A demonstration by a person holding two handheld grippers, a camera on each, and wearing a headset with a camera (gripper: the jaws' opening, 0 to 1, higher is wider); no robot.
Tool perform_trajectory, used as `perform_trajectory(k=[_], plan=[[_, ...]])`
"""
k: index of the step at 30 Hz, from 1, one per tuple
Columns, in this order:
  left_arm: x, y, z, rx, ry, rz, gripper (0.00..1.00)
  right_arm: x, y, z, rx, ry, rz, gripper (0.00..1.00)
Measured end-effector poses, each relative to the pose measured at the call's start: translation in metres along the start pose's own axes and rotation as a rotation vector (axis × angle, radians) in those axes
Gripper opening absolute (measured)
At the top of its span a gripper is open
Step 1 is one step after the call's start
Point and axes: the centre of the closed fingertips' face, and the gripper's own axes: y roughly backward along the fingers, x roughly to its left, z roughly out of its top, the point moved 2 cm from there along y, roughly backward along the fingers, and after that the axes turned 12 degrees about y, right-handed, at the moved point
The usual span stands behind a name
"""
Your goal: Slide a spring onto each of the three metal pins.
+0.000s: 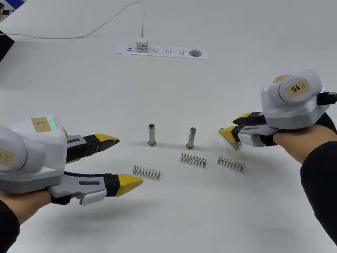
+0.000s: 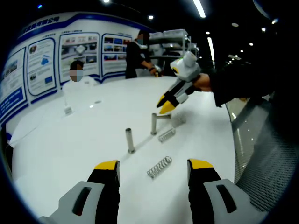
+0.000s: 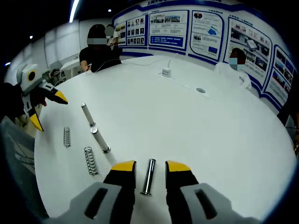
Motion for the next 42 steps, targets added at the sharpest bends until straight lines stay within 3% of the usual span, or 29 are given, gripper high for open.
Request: perform_trajectory(k=[23,42], plan=[[0.000,-0.003,-0.003,0.007,0.006,-0.007,0.58,0.002,-0.019,-0.007,0.093,-0.013,0.013,0.12],[0.001,-0.004,-0.003,0.005,0.012,-0.005,0.57,0.001,-0.023,-0.008,0.117,-0.024,0.021,0.09]])
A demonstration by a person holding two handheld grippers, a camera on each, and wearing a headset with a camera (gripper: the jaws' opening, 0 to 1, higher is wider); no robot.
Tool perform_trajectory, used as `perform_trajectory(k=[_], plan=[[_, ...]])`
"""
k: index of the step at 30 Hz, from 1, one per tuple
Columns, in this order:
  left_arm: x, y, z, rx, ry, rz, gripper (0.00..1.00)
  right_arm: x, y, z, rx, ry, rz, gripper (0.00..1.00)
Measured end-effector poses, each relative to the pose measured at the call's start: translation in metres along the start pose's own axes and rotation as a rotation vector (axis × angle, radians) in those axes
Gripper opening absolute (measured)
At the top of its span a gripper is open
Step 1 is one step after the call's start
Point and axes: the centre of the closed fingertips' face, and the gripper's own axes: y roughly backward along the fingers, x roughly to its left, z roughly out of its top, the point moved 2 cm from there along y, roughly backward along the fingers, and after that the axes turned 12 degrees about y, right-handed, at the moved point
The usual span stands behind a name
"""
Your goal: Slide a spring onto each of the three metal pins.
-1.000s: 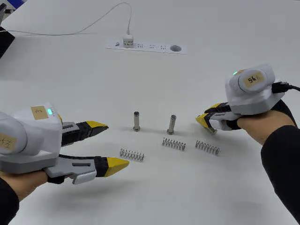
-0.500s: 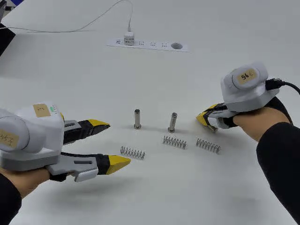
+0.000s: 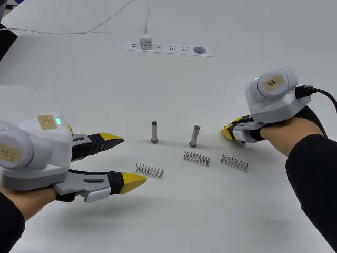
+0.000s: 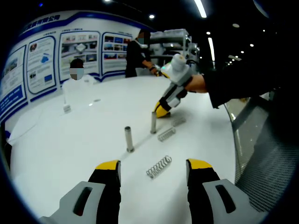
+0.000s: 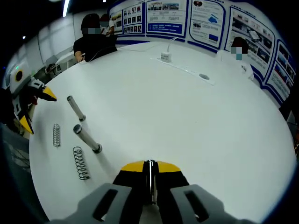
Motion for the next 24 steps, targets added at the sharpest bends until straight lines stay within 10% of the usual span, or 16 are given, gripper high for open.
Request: perform_trajectory(k=[24], plan=[[-0.002,0.000,0.005,-0.014,-0.004,-0.006,0.57,0.007,0.027,0.003,-0.041,-0.036,-0.021,0.09]])
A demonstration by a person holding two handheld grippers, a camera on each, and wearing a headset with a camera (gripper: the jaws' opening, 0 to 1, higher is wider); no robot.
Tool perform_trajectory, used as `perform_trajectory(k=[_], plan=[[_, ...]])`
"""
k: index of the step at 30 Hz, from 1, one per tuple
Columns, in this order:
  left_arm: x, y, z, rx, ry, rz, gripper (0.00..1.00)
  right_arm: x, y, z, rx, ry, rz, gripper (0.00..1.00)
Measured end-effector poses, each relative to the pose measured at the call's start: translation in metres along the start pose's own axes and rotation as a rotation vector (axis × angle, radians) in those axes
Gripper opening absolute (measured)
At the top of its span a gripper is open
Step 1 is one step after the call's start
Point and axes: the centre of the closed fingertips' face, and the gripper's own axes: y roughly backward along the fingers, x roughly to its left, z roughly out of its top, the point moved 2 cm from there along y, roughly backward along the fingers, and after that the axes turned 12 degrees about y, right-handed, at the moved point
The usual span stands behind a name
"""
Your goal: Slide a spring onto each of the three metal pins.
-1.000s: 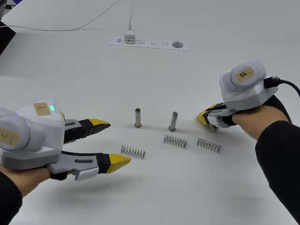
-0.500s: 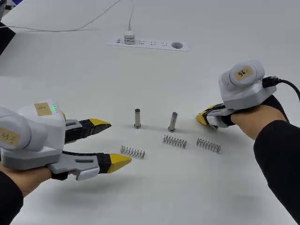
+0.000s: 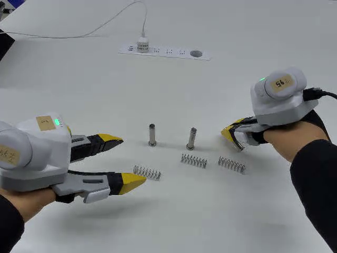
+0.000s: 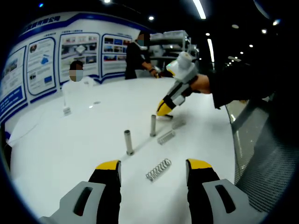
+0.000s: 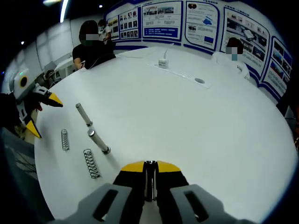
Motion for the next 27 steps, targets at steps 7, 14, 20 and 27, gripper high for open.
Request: perform_trajectory(k=[7,14,20,27], plan=[[-0.003,0.002,0.002,-0.004,-0.006,-0.004,0.57,0.002,0.010,-0.003,-0.008,-0.013,-0.015,0.09],[-0.004,0.003,0.004,-0.006,-0.015,-0.007,0.57,0.002,0.015,-0.003,-0.015,-0.015,-0.028,0.09],[-0.004,0.004,0.006,-0.010,-0.018,-0.007,0.57,0.002,0.018,-0.001,-0.023,-0.017,-0.038,0.09],[-0.005,0.005,0.008,-0.011,-0.020,-0.005,0.57,0.002,0.023,0.003,-0.039,-0.016,-0.044,0.09]])
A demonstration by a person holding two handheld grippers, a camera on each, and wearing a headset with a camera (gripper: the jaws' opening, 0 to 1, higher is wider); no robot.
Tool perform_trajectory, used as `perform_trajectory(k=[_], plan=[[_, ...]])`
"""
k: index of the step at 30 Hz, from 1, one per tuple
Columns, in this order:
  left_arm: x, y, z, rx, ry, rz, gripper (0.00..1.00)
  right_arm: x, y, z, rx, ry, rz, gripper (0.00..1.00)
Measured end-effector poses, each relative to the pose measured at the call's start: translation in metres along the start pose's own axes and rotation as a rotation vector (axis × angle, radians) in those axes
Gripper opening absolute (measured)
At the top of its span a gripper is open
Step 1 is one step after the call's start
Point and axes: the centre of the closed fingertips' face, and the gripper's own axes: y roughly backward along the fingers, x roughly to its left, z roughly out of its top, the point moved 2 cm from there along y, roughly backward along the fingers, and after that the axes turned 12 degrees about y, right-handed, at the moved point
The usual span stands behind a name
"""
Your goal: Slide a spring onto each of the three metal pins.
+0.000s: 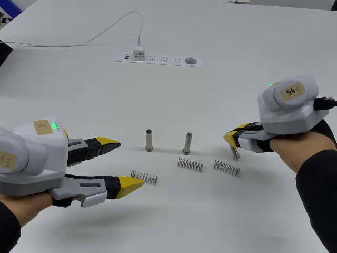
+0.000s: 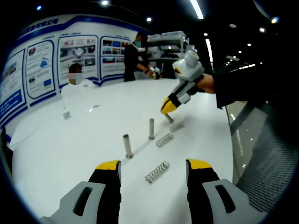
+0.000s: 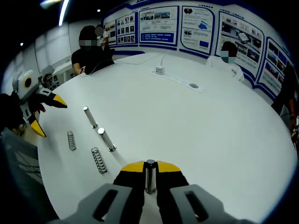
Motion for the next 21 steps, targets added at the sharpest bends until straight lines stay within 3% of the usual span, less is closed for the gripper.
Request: perform_trajectory(k=[21], plan=[[-0.002,-0.001,0.002,0.001,-0.004,-0.003,0.57,0.000,0.012,-0.001,-0.025,-0.013,-0.014,0.09]])
